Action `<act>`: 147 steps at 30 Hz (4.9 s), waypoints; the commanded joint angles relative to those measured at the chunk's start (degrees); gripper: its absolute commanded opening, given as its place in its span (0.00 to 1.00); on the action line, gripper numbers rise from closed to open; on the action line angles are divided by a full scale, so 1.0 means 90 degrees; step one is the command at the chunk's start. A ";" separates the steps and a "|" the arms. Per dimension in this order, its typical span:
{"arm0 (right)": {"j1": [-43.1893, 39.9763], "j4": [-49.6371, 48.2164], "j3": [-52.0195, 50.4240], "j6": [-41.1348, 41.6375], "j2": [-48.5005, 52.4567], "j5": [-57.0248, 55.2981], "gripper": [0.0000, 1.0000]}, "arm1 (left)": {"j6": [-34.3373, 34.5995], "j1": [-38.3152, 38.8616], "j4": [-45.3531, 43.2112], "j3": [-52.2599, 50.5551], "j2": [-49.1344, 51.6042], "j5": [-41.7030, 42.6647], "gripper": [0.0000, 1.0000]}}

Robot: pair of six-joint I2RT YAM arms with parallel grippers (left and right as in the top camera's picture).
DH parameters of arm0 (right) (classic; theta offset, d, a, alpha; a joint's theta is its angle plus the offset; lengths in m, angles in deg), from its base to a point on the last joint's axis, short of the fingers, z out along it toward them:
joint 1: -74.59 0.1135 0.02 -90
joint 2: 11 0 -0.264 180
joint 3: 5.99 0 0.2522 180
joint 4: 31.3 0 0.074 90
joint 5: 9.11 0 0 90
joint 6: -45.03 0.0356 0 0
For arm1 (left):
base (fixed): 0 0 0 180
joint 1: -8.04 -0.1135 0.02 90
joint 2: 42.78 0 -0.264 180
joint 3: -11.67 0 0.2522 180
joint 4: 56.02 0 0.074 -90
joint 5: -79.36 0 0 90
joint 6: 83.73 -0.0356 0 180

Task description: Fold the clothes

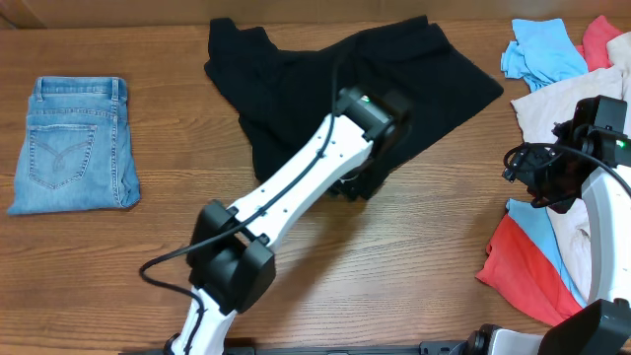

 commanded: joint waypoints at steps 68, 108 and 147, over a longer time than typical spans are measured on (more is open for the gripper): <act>0.1447 0.1758 0.2516 -0.1008 0.2198 0.1035 0.32 | 0.0772 -0.2924 -0.2858 -0.5000 -0.3602 -0.0372 0.09; 0.1447 -0.0007 -0.0571 -0.0656 0.2450 0.0772 0.50 | 0.0855 -0.2919 -0.2582 -0.5008 -0.3602 0.0432 0.31; 0.1447 -0.0255 -0.0571 -0.0661 0.2450 0.1027 0.54 | 0.3393 -0.3927 -0.5054 -0.6368 -0.2973 0.1678 0.60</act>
